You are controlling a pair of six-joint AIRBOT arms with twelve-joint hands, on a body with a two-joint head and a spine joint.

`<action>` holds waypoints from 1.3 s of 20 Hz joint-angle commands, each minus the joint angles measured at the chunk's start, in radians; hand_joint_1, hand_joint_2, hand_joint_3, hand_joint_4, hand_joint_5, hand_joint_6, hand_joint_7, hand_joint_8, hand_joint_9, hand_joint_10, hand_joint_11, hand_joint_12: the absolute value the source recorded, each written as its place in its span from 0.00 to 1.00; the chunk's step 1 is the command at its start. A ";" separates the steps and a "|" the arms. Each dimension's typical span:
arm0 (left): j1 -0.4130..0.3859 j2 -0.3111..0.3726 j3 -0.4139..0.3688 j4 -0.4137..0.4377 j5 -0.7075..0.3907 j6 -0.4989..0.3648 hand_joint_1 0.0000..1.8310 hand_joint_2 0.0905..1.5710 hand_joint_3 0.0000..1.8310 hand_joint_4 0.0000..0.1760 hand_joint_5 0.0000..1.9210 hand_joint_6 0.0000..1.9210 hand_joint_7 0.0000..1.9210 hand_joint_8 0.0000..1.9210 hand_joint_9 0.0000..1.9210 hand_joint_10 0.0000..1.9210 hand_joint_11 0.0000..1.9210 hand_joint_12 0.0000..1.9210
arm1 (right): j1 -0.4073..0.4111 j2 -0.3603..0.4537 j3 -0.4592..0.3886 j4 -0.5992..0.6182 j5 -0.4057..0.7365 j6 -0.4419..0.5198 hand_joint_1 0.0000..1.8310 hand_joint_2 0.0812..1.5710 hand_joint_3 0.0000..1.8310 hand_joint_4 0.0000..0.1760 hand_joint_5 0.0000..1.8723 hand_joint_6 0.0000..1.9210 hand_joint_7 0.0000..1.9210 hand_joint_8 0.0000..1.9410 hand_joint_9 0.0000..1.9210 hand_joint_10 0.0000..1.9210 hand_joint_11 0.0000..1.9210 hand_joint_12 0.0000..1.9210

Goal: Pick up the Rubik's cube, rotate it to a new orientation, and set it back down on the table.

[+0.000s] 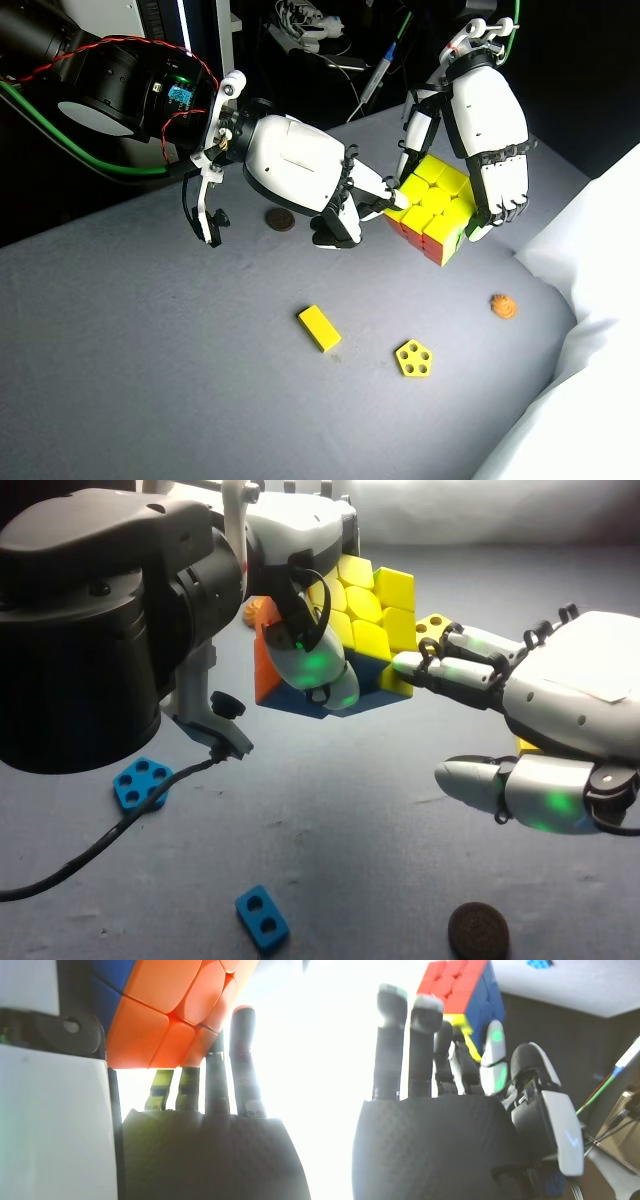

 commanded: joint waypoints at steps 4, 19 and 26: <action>-0.019 0.005 -0.003 0.087 0.033 -0.029 0.62 0.68 0.00 0.00 0.10 0.75 0.06 0.85 0.10 0.89 0.13 0.93 | -0.003 -0.005 -0.005 -0.022 0.050 -0.005 0.00 0.86 0.00 0.00 0.11 0.00 0.39 0.91 0.39 1.00 0.31 1.00; -0.016 0.005 -0.006 0.086 0.033 -0.029 0.62 0.68 0.00 0.00 0.10 0.75 0.06 0.86 0.10 0.90 0.13 0.95 | -0.004 -0.071 0.005 0.057 0.087 -0.107 0.00 0.87 0.00 0.00 0.10 0.00 0.36 0.90 0.37 1.00 0.32 1.00; -0.017 0.005 -0.006 0.085 0.033 -0.030 0.63 0.68 0.00 0.00 0.11 0.76 0.07 0.86 0.12 0.89 0.15 0.92 | -0.030 -0.081 0.006 0.057 0.087 -0.133 0.00 0.88 0.00 0.00 0.10 0.00 0.35 0.92 0.37 1.00 0.32 1.00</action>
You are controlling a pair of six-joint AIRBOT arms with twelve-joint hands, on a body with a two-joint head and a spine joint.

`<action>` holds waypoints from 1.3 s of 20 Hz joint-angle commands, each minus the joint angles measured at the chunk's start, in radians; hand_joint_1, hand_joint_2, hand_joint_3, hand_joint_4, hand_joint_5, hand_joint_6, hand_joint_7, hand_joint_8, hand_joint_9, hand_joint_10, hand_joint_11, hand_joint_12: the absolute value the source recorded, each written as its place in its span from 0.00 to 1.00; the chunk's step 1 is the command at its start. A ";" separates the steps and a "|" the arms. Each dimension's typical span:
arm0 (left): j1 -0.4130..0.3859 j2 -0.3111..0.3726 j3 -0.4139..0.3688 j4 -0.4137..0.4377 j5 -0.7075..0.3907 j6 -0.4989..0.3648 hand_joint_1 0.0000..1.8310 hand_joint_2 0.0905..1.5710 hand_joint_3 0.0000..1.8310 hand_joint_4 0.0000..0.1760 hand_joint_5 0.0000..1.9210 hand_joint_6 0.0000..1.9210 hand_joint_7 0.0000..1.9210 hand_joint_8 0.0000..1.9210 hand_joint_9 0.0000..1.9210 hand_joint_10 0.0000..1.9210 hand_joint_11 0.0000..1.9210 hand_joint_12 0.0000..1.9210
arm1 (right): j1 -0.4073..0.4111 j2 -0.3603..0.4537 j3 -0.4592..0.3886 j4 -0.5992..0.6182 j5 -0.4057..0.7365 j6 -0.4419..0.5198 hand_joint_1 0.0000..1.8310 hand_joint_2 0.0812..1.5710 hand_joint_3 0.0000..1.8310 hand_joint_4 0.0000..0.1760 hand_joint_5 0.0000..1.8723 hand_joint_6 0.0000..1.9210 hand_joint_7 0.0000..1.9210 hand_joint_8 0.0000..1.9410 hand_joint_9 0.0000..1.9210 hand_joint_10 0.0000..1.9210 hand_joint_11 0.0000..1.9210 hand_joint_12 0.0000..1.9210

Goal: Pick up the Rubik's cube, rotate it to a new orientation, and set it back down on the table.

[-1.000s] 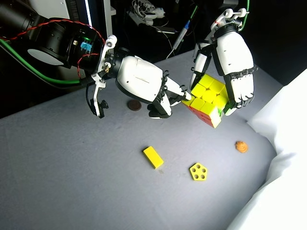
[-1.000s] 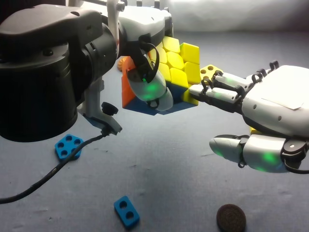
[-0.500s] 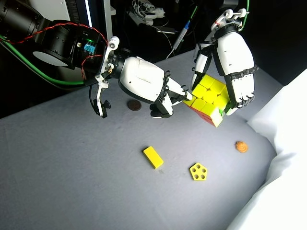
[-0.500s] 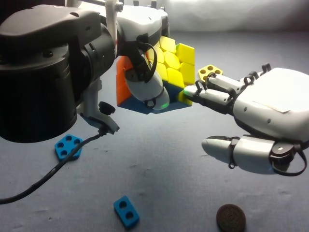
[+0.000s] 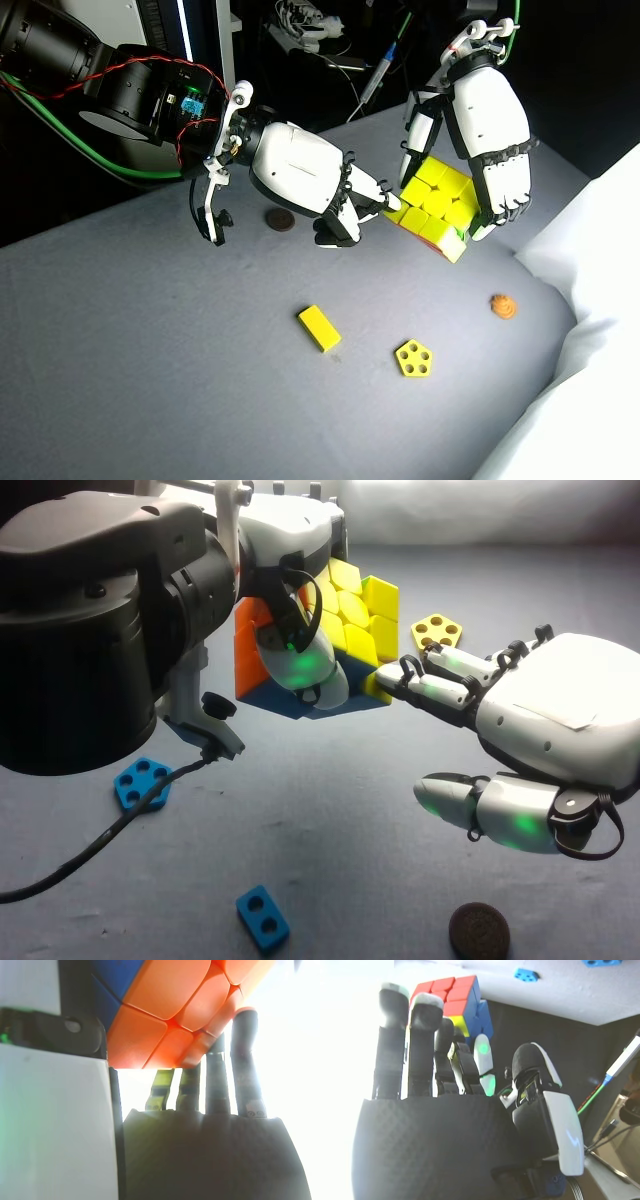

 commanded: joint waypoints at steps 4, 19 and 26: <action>-0.021 0.001 -0.005 0.084 0.050 -0.036 0.60 0.69 0.00 0.00 0.09 0.77 0.06 0.85 0.11 0.88 0.14 0.91 | -0.008 -0.013 0.006 -0.028 0.036 -0.011 0.00 0.88 0.00 0.00 0.09 0.00 0.37 0.95 0.41 1.00 0.34 1.00; -0.027 0.002 -0.005 0.084 0.050 -0.036 0.62 0.69 0.00 0.00 0.10 0.76 0.06 0.86 0.11 0.90 0.13 0.94 | -0.037 -0.035 0.007 -0.029 0.046 -0.065 0.00 0.89 0.00 0.00 0.10 0.00 0.37 0.95 0.39 1.00 0.32 1.00; -0.025 0.003 -0.003 0.081 0.050 -0.036 0.60 0.69 0.00 0.00 0.11 0.75 0.07 0.84 0.12 0.87 0.15 0.90 | 0.013 0.002 0.007 -0.048 0.000 0.028 0.00 0.89 0.00 0.00 0.11 0.01 0.36 0.98 0.39 1.00 0.35 1.00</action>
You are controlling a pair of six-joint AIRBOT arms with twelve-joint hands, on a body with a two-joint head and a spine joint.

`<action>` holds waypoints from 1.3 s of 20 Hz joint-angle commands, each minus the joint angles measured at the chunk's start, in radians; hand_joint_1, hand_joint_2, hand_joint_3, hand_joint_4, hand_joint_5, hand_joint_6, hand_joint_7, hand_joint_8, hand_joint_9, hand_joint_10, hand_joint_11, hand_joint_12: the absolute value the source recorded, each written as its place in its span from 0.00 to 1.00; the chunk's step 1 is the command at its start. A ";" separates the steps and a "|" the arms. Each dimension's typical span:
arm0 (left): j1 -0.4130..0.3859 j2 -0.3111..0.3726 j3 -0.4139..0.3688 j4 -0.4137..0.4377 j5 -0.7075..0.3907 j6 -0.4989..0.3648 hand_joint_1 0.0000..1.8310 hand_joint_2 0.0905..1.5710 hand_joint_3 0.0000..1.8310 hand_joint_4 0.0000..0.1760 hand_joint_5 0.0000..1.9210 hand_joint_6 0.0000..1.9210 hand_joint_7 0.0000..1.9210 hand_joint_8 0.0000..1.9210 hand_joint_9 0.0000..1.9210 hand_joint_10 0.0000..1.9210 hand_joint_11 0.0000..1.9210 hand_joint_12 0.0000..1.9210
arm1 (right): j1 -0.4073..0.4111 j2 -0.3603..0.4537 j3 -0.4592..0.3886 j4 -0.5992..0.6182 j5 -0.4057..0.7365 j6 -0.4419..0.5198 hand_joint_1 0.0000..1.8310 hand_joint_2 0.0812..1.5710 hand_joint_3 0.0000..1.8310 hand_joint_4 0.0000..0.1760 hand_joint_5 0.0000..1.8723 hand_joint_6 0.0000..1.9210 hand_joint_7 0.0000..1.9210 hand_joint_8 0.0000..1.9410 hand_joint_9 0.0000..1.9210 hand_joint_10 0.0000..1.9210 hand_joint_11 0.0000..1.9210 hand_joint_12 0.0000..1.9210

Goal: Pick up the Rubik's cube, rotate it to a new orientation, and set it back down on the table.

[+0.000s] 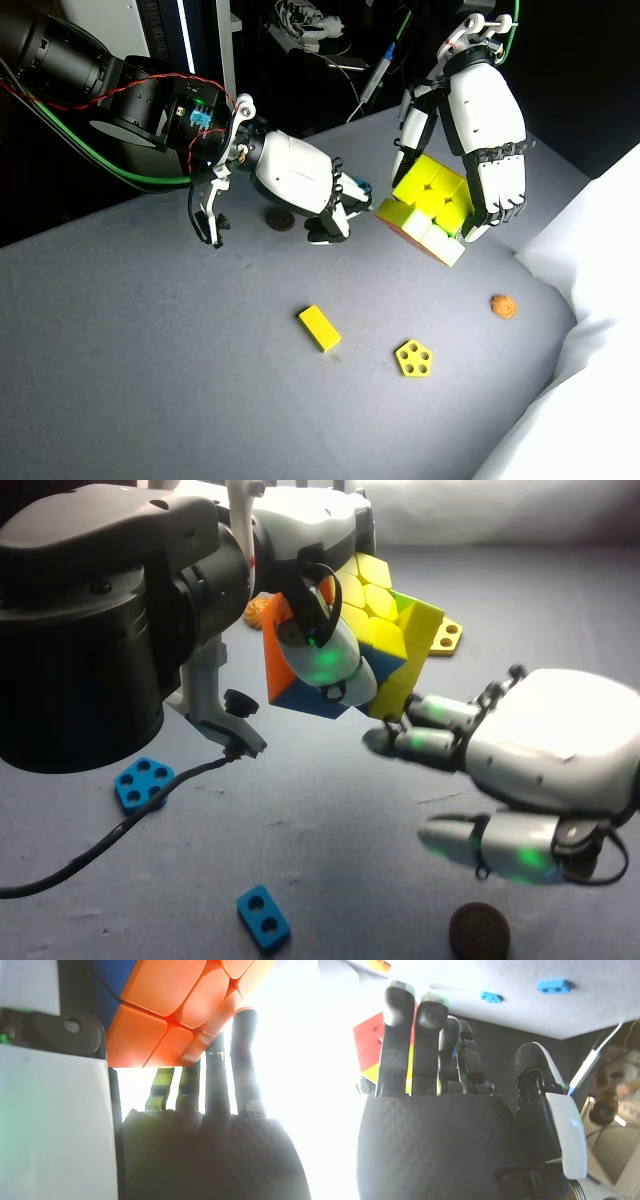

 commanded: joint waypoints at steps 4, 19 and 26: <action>-0.018 0.008 0.002 0.076 0.009 -0.003 0.60 0.69 0.00 0.00 0.09 0.75 0.06 0.85 0.11 0.88 0.14 0.92 | 0.024 0.024 -0.004 -0.062 0.079 0.035 0.01 0.89 0.00 0.00 0.11 0.00 0.36 0.96 0.40 1.00 0.35 1.00; -0.022 0.009 -0.001 0.076 0.009 -0.003 0.61 0.70 0.00 0.00 0.09 0.76 0.07 0.85 0.12 0.89 0.14 0.92 | 0.043 -0.030 0.030 0.043 0.168 -0.082 0.00 0.89 0.00 0.00 0.10 0.01 0.35 0.97 0.38 1.00 0.30 1.00; -0.025 0.010 -0.001 0.071 0.009 -0.003 0.61 0.70 0.00 0.00 0.09 0.78 0.07 0.85 0.11 0.90 0.14 0.93 | 0.070 -0.069 0.053 0.145 0.173 -0.178 0.00 0.89 0.00 0.00 0.10 0.00 0.37 0.96 0.40 1.00 0.36 1.00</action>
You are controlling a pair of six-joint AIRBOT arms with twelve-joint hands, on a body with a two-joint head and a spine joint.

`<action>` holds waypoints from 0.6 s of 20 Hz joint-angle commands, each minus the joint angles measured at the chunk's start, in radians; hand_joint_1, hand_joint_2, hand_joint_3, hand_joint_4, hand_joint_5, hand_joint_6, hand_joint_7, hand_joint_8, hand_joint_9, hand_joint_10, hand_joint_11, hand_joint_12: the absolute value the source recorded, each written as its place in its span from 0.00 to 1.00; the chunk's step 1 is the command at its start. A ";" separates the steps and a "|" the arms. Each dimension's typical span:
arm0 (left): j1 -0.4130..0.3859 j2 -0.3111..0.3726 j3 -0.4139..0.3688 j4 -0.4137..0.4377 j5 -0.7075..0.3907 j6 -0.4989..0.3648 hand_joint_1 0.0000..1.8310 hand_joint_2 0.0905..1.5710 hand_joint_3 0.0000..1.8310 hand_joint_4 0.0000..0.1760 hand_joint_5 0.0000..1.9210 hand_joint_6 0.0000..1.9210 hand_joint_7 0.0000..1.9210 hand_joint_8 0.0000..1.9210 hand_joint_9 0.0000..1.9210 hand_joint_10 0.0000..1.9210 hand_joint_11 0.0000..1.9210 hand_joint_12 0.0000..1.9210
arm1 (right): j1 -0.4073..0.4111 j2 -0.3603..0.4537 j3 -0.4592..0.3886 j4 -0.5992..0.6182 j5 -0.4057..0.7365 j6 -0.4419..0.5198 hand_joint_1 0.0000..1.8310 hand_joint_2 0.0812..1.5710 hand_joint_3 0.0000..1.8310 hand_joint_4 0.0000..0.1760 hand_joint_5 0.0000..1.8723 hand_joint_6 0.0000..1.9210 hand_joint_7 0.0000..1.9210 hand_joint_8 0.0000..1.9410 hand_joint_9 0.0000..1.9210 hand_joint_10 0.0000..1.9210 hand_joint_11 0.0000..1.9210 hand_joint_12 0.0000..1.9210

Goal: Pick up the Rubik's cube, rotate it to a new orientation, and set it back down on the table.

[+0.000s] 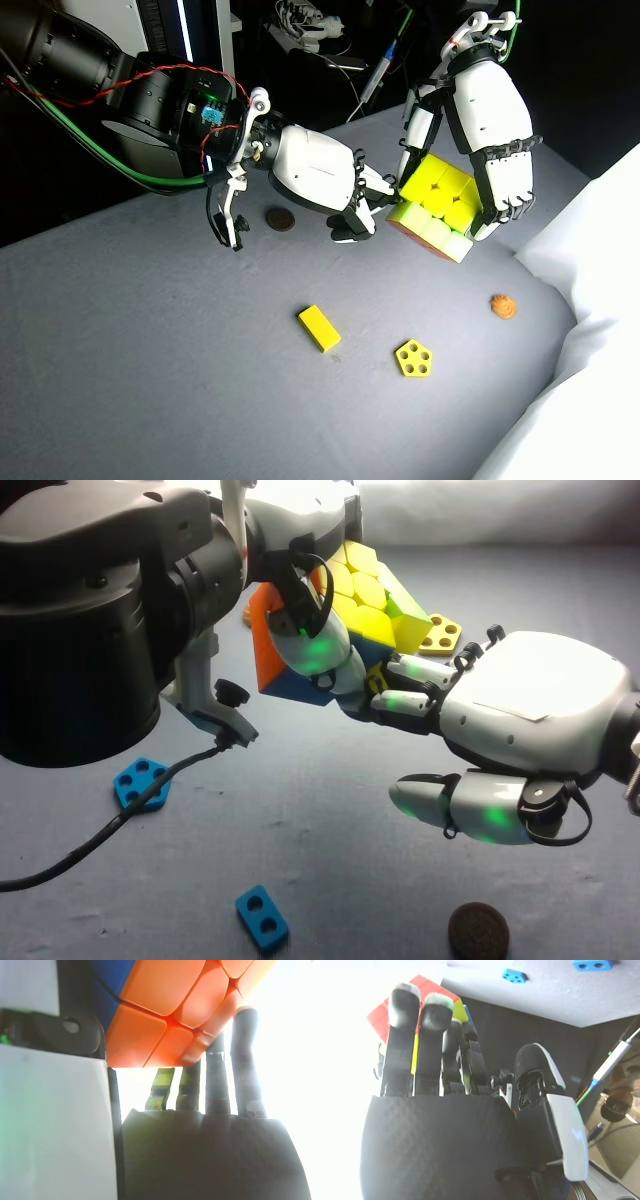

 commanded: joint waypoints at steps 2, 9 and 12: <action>-0.020 0.008 -0.003 0.053 0.030 -0.010 0.61 0.69 0.00 0.00 0.10 0.76 0.08 0.85 0.12 0.88 0.15 0.91 | 0.021 -0.010 0.011 0.006 0.132 -0.021 0.00 0.89 0.00 0.00 0.11 0.01 0.36 0.96 0.38 1.00 0.33 1.00; -0.018 0.009 -0.006 0.053 0.030 -0.010 0.61 0.70 0.00 0.00 0.09 0.76 0.07 0.85 0.11 0.89 0.14 0.92 | 0.029 -0.063 0.023 0.093 0.163 -0.111 0.00 0.89 0.00 0.00 0.12 0.00 0.37 0.95 0.40 1.00 0.34 1.00; -0.019 0.010 -0.007 0.053 0.030 -0.010 0.61 0.70 0.00 0.00 0.09 0.78 0.06 0.85 0.11 0.89 0.14 0.92 | 0.030 -0.076 0.023 0.148 0.190 -0.133 0.00 0.89 0.00 0.00 0.11 0.00 0.38 0.95 0.41 1.00 0.36 1.00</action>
